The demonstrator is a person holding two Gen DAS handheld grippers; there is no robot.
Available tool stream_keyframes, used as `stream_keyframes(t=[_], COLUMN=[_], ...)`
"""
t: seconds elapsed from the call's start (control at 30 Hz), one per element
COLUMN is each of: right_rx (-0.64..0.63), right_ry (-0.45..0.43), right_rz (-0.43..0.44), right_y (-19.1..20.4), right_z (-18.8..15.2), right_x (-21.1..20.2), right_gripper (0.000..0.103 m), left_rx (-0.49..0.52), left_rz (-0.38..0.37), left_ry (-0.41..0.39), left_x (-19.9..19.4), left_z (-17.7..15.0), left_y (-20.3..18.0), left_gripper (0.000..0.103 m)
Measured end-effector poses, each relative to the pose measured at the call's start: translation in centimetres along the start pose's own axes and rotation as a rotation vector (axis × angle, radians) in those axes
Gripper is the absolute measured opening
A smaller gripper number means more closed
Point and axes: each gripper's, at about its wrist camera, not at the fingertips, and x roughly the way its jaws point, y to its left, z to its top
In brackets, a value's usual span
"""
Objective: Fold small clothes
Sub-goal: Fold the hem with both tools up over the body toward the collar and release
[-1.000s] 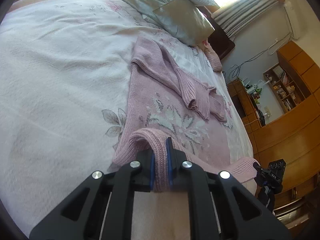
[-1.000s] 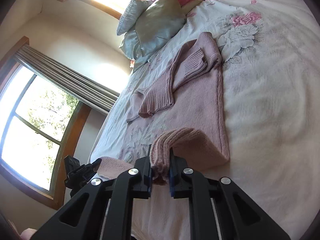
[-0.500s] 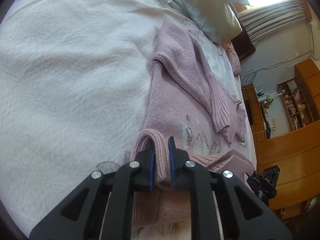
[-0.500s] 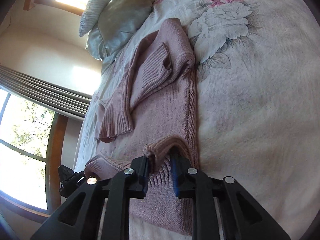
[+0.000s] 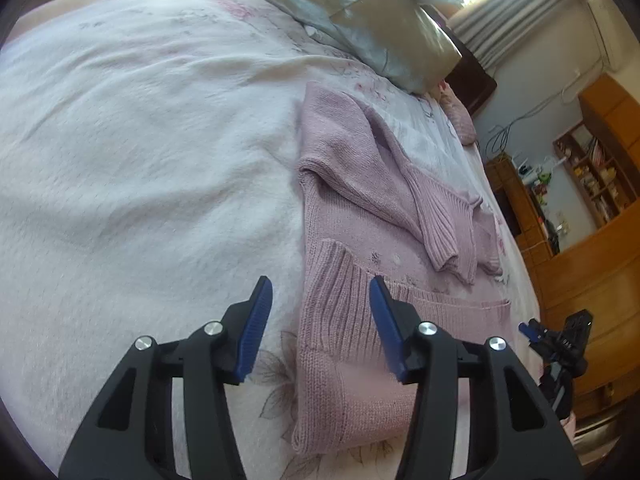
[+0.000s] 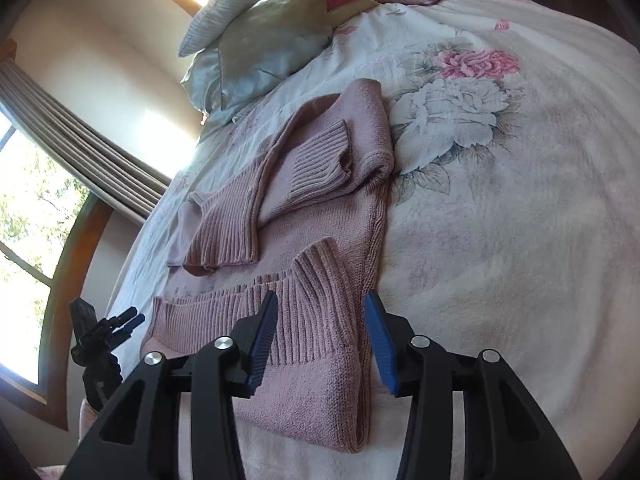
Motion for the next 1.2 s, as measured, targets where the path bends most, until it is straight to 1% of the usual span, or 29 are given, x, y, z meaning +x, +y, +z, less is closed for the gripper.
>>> stream_keyframes(t=[0.13, 0.17, 0.2, 0.23, 0.27, 0.3, 0.33, 0.37, 0.43, 0.5, 0.6, 0.67, 0.77, 0.8, 0.83, 0.87, 0.9, 0.93, 0.97, 1.0, 1.03, 1.1, 1.13, 1.2], right_rx=[-0.088, -0.105, -0.12, -0.133, -0.145, -0.156, -0.168, -0.181, -0.214, -0.253, -0.303, -0.33, -0.365, -0.375, -0.377, -0.375, -0.377, -0.384, -0.392, -0.404, -0.418, -0.416, -0.412, -0.416], right_ry=[0.012, 0.015, 0.018, 0.021, 0.025, 0.03, 0.034, 0.039, 0.051, 0.063, 0.089, 0.101, 0.151, 0.165, 0.174, 0.173, 0.171, 0.171, 0.171, 0.165, 0.156, 0.138, 0.121, 0.073], right_rz=[-0.026, -0.031, -0.037, -0.045, -0.055, -0.062, -0.067, -0.073, -0.088, -0.112, -0.148, -0.176, -0.224, -0.24, -0.239, -0.23, -0.214, -0.186, -0.163, -0.154, -0.146, -0.089, -0.062, -0.027], right_y=[1.8, 2.1, 2.4, 2.6, 2.7, 2.8, 2.9, 3.0, 3.3, 3.6, 3.9, 4.0, 4.0, 3.8, 3.7, 3.7, 3.8, 3.9, 4.1, 4.3, 4.6, 5.0, 5.2, 5.8], right_z=[-0.2, -0.1, -0.1, -0.1, 0.0, 0.0, 0.1, 0.3, 0.5, 0.8, 1.4, 1.8, 2.1, 2.1, 2.1, 2.0, 1.9, 1.7, 1.5, 1.2, 1.0, 0.4, 0.2, 0.1], right_x=[0.4, 0.6, 0.7, 0.9, 1.1, 1.3, 1.5, 1.7, 2.3, 3.1, 4.6, 5.7, 7.6, 8.2, 8.6, 8.8, 8.7, 8.6, 8.4, 8.0, 7.6, 6.3, 5.4, 3.2], right_gripper=[0.046, 0.046, 0.046, 0.046, 0.046, 0.046, 0.046, 0.046, 0.046, 0.05, 0.052, 0.052, 0.052, 0.052, 0.052, 0.05, 0.038, 0.029, 0.015, 0.011, 0.011, 0.01, 0.01, 0.01], left_rx=[0.158, 0.187, 0.214, 0.24, 0.253, 0.259, 0.267, 0.269, 0.268, 0.278, 0.286, 0.297, 0.294, 0.3, 0.309, 0.315, 0.319, 0.321, 0.325, 0.329, 0.324, 0.298, 0.288, 0.294], left_rz=[0.1, 0.133, 0.169, 0.193, 0.205, 0.228, 0.23, 0.21, 0.17, 0.136, 0.099, 0.126, 0.17, 0.188, 0.213, 0.231, 0.232, 0.232, 0.225, 0.211, 0.2, 0.131, 0.099, 0.065], left_ry=[0.046, 0.058, 0.064, 0.068, 0.073, 0.061, 0.04, 0.022, -0.019, -0.05, -0.045, -0.032, 0.013, 0.019, 0.025, 0.036, 0.042, 0.04, 0.038, 0.036, 0.028, 0.01, -0.006, -0.046], left_x=[2.9, 3.6, 4.2, 4.6, 4.8, 4.6, 4.2, 3.6, 2.2, 1.2, 1.2, 2.1, 4.2, 4.7, 5.3, 5.8, 6.1, 6.2, 6.1, 5.9, 5.5, 4.3, 3.4, 1.5], left_z=[0.1, 0.0, -0.1, -0.2, -0.4, -0.6, -0.7, -0.9, -1.3, -1.7, -2.0, -1.9, -1.6, -1.6, -1.6, -1.5, -1.6, -1.6, -1.7, -1.8, -1.8, -1.9, -2.0, -2.2], left_y=[-2.3, -2.8, -3.1, -3.5, -3.7, -3.8, -4.0, -4.2, -4.7, -5.4, -6.2, -6.2, -5.8, -5.7, -5.6, -5.5, -5.5, -5.5, -5.6, -5.7, -5.6, -5.5, -5.4, -5.8], left_gripper=[0.059, 0.059, 0.055, 0.039, 0.027, 0.017, 0.011, 0.008, 0.008, 0.008, 0.008, 0.008, 0.01, 0.015, 0.022, 0.025, 0.025, 0.023, 0.021, 0.011, 0.009, 0.008, 0.008, 0.007])
